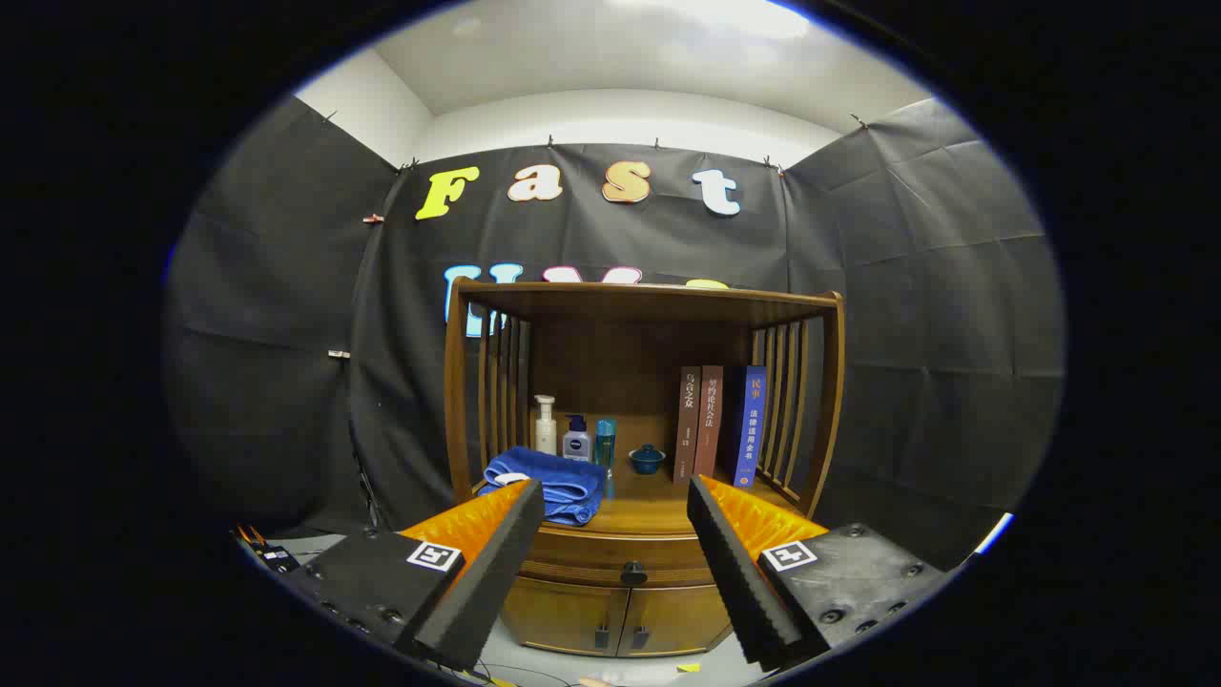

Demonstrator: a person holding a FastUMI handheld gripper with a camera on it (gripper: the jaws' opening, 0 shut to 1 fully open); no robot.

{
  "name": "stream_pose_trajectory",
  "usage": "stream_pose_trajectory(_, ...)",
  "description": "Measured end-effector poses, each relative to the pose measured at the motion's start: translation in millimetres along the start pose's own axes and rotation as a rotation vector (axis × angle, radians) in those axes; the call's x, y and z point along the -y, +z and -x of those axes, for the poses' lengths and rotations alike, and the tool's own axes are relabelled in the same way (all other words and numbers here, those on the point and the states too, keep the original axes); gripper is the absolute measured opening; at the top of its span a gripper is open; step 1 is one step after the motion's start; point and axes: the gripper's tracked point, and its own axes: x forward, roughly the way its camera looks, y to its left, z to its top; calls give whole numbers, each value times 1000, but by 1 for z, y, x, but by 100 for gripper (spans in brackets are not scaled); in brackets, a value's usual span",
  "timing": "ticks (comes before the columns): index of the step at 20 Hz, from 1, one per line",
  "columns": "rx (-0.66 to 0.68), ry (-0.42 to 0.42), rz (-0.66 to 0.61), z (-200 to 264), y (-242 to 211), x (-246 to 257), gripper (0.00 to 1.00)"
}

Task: Pull open the drawer, take out the items inside it, and place them on the countertop above the cabinet.

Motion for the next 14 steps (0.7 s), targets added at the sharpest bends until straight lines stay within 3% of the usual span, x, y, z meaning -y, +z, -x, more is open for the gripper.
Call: stream_pose_trajectory(14, 11, 7, -21, 1, 2, 6, 99)
